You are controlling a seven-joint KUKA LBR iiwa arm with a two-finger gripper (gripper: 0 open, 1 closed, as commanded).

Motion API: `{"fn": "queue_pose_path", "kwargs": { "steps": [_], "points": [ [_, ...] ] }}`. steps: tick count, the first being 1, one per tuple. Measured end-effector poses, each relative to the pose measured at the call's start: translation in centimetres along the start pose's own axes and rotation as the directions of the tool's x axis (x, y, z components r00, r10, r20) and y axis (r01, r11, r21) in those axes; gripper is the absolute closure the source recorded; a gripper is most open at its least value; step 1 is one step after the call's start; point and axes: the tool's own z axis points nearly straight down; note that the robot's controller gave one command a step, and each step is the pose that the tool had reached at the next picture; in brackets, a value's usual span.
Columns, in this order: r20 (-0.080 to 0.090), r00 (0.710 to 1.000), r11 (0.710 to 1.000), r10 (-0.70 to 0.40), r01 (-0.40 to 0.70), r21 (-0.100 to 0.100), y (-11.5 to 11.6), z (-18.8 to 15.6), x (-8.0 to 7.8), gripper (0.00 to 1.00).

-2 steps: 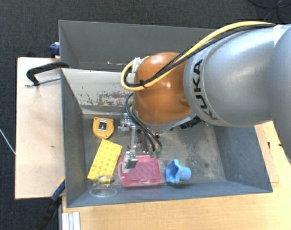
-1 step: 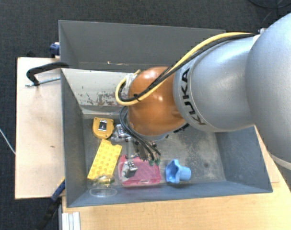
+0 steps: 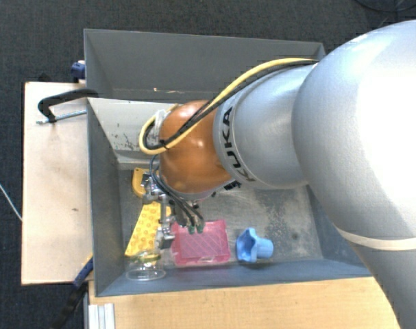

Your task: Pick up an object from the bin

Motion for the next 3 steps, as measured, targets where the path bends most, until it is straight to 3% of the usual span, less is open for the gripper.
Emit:
{"fn": "queue_pose_path", "kwargs": {
  "steps": [1,3],
  "points": [
    [-0.005,1.0,1.0,0.003,-0.003,-0.001,0.33,0.15,-0.05,1.0],
    [-0.005,1.0,1.0,0.003,-0.003,-0.001,0.32,0.15,-0.06,1.0]
  ]
}}
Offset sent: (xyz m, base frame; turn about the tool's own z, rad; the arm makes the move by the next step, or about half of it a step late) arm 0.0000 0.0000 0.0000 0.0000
